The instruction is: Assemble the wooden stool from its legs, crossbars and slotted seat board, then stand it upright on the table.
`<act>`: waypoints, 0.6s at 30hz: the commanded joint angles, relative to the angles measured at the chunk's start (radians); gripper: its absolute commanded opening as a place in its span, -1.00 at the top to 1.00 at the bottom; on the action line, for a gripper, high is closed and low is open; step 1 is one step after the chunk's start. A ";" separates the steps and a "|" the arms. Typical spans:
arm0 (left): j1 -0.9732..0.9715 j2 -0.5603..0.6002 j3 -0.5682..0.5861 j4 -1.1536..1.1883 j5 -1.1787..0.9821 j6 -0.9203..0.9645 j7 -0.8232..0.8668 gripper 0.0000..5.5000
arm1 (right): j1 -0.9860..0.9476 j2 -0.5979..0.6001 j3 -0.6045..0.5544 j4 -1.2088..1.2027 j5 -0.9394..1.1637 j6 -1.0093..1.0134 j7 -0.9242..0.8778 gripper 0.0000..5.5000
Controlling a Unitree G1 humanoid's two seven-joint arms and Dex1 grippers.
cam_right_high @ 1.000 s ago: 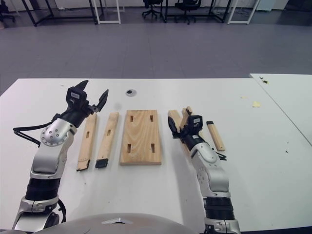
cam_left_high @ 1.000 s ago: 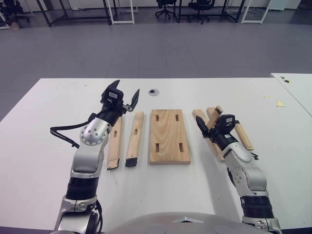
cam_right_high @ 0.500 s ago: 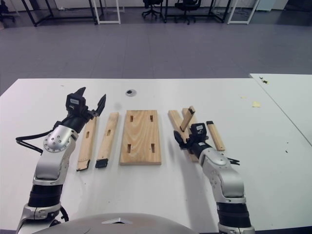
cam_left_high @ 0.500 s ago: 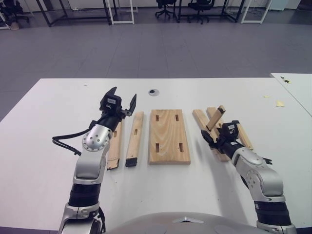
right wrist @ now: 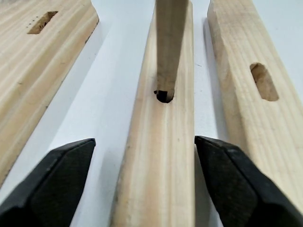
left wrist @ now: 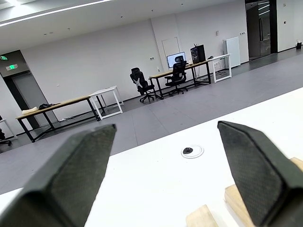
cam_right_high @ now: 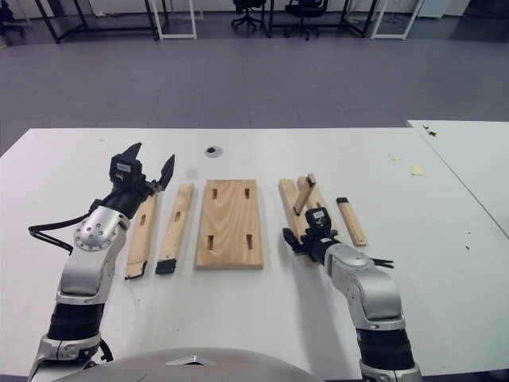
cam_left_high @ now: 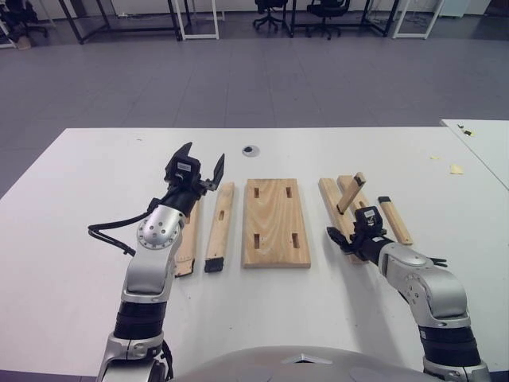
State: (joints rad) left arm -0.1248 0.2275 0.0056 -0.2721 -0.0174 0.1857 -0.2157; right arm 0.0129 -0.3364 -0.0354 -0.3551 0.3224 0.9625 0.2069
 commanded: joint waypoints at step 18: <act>-0.219 -0.164 0.163 0.103 -0.456 0.221 -0.051 -0.43 | -0.176 0.005 -0.005 -0.034 -0.025 -0.250 0.098 0.24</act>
State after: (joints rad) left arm -0.2828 0.0958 0.1257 -0.2016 -0.3579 0.3336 -0.2569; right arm -0.1162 -0.3077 -0.0527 -0.3622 0.2870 0.7530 0.2669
